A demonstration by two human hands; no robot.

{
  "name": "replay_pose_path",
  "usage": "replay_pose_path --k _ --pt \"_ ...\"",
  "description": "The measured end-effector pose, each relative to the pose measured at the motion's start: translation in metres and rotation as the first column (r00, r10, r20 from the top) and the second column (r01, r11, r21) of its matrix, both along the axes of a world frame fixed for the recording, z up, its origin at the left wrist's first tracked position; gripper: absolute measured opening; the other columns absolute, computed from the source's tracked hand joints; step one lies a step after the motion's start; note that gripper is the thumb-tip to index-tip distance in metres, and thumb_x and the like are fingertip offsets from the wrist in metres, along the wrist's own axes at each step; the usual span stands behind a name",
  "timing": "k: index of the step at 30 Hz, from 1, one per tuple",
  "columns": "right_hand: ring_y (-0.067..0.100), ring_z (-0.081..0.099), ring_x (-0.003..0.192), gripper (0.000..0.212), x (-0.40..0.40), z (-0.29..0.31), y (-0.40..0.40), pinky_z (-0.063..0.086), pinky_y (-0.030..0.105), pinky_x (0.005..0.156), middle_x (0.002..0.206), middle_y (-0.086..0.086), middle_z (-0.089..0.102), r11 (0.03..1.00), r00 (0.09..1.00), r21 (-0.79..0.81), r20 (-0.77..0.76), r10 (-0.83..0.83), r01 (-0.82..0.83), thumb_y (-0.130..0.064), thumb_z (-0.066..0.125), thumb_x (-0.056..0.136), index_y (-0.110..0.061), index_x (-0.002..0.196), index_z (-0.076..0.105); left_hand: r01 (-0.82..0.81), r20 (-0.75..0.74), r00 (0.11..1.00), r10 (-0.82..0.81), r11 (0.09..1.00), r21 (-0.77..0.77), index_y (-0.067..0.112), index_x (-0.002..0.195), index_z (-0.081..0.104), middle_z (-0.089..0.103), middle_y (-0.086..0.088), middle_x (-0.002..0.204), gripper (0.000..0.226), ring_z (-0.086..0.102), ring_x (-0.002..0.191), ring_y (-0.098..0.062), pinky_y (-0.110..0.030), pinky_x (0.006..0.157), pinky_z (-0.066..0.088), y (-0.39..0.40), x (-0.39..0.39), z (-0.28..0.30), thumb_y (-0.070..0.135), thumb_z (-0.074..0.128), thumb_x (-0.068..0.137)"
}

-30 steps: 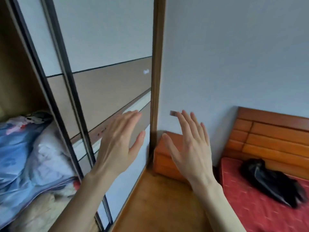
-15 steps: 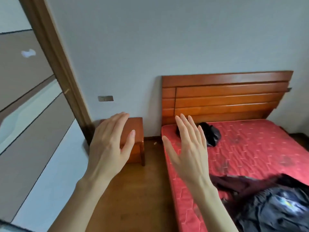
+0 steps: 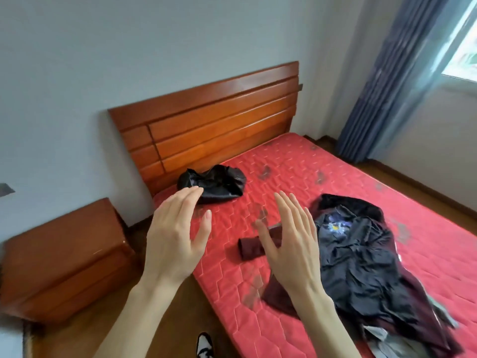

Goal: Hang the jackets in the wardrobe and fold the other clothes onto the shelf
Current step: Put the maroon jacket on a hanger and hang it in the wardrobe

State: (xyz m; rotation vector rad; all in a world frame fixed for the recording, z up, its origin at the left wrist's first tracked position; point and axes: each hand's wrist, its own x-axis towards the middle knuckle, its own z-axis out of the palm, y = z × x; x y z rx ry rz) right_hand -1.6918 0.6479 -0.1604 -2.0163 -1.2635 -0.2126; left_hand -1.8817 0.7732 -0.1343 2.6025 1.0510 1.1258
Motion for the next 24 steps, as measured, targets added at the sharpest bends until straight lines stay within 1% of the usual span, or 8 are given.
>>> replay_pose_path --k 6,8,11,14,16,19,21,24 --pt "0.013 0.027 0.156 0.062 0.04 -0.016 0.022 0.027 0.045 0.126 0.162 -0.003 0.044 0.971 0.971 -0.03 -0.03 -0.237 0.236 -0.045 0.059 0.103 -0.018 0.156 0.044 0.227 0.006 0.974 -0.227 0.971 -0.075 0.012 0.144 0.058 0.061 -0.002 0.144 0.046 0.052 0.139 -0.016 -0.033 0.116 0.04 0.059 0.071 -0.019 0.036 0.052 0.105" --pt "0.012 0.028 0.156 0.062 0.052 -0.021 0.028 0.026 0.044 0.127 0.162 -0.003 0.044 0.95 0.95 -0.047 -0.034 -0.309 0.308 -0.046 0.059 0.103 -0.018 0.156 0.044 0.294 0.019 0.956 -0.294 0.951 -0.098 0.013 0.144 0.057 0.06 -0.001 0.145 0.046 0.051 0.14 -0.015 -0.037 0.116 0.041 0.079 0.093 -0.023 0.035 0.053 0.105" --pt "0.011 0.029 0.155 0.062 0.072 -0.027 0.032 0.024 0.04 0.128 0.162 -0.004 0.043 0.907 0.908 -0.069 -0.026 -0.417 0.415 -0.046 0.059 0.103 -0.02 0.156 0.044 0.375 0.042 0.927 -0.373 0.92 -0.112 0.012 0.143 0.058 0.061 -0.001 0.144 0.045 0.053 0.138 -0.017 -0.041 0.114 0.045 0.108 0.127 -0.032 0.033 0.054 0.104" --pt "0.011 0.03 0.155 0.063 0.093 -0.028 0.026 0.027 0.043 0.127 0.162 -0.005 0.043 0.848 0.849 -0.082 -0.032 -0.528 0.524 -0.047 0.059 0.101 -0.021 0.157 0.043 0.44 0.048 0.898 -0.438 0.887 -0.14 0.012 0.143 0.059 0.062 -0.002 0.142 0.045 0.054 0.137 -0.018 -0.041 0.114 0.045 0.128 0.164 -0.042 0.035 0.052 0.104" --pt "0.012 0.03 0.154 0.064 0.106 -0.026 0.018 0.028 0.045 0.126 0.161 -0.004 0.044 0.808 0.81 -0.097 -0.033 -0.586 0.581 -0.047 0.058 0.101 -0.021 0.157 0.043 0.48 0.051 0.876 -0.479 0.862 -0.161 0.013 0.142 0.059 0.062 -0.002 0.141 0.045 0.054 0.136 -0.018 -0.038 0.114 0.043 0.135 0.186 -0.048 0.036 0.051 0.104" --pt "0.013 0.03 0.154 0.064 0.125 -0.023 0.009 0.028 0.044 0.127 0.161 -0.004 0.044 0.773 0.778 -0.123 -0.007 -0.628 0.623 -0.046 0.061 0.101 -0.023 0.157 0.041 0.512 0.045 0.858 -0.512 0.842 -0.168 0.014 0.142 0.059 0.063 -0.001 0.141 0.045 0.054 0.135 -0.017 -0.033 0.115 0.039 0.14 0.21 -0.054 0.037 0.05 0.104" --pt "0.013 0.029 0.154 0.064 0.155 -0.026 -0.002 0.027 0.045 0.127 0.162 -0.005 0.043 0.725 0.733 -0.152 -0.005 -0.68 0.672 -0.046 0.06 0.102 -0.023 0.158 0.04 0.565 0.042 0.822 -0.568 0.801 -0.198 0.014 0.142 0.059 0.063 -0.001 0.141 0.046 0.055 0.135 -0.017 -0.034 0.115 0.039 0.138 0.248 -0.06 0.037 0.049 0.104" --pt "0.015 0.029 0.155 0.065 0.175 -0.025 -0.008 0.027 0.046 0.127 0.162 -0.004 0.042 0.721 0.736 -0.183 0.025 -0.677 0.669 -0.049 0.056 0.102 -0.023 0.159 0.039 0.579 0.006 0.806 -0.592 0.786 -0.215 0.016 0.143 0.058 0.063 0.001 0.14 0.046 0.056 0.134 -0.016 -0.034 0.115 0.038 0.138 0.269 -0.067 0.039 0.048 0.104"
